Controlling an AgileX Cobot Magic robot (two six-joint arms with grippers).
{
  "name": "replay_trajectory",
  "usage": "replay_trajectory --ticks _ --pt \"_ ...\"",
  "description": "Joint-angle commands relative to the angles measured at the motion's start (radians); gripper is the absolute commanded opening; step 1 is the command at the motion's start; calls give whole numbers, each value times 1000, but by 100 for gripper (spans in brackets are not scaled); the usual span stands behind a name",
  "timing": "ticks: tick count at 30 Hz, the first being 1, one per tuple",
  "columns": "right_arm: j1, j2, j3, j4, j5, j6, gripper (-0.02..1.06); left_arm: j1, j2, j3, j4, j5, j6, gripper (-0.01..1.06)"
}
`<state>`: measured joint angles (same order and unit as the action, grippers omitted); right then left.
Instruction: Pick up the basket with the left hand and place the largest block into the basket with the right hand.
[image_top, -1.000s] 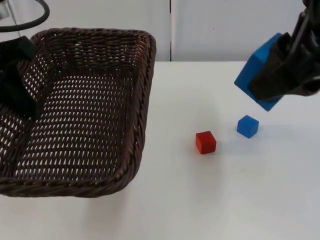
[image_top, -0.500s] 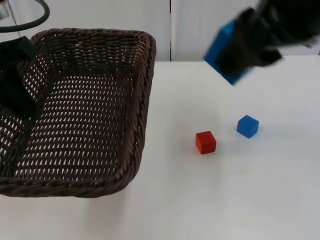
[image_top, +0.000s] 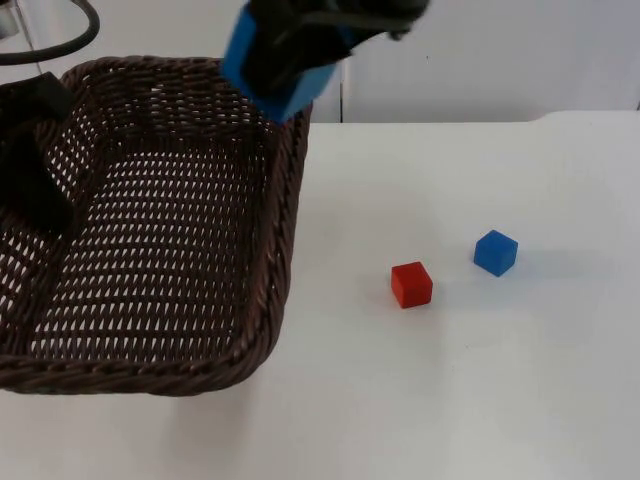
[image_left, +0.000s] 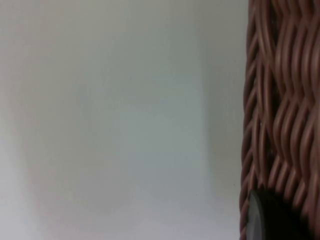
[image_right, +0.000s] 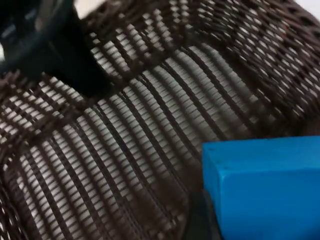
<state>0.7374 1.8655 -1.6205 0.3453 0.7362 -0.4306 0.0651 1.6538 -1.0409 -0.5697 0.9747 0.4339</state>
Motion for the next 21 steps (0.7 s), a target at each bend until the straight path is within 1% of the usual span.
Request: replay_trajectory --ticks 1,6,9,13,14,15,16,17,21 --pt "6 44 -59 36 32 -34 0 4 -19 1 -16 8 4 0" --pt "6 126 -140 51 57 -34 0 4 -19 1 -16 8 7 0" --pt "6 152 -157 52 61 -36 0 4 -19 1 -16 8 7 0" --pt "8 174 -157 81 58 -78 0 4 -19 1 -16 6 7 0" --pt "11 178 -157 98 55 -92 0 4 -19 1 -16 6 7 0" --pt "19 189 -157 111 44 -127 0 4 -19 1 -16 6 7 0" --pt "29 195 -157 107 32 -137 0 4 -19 1 -16 6 7 0" --pt "29 195 -157 107 32 -137 0 4 -19 1 -16 6 7 0" --pt "53 228 -157 97 -17 -143 0 4 -19 1 -16 6 7 0"
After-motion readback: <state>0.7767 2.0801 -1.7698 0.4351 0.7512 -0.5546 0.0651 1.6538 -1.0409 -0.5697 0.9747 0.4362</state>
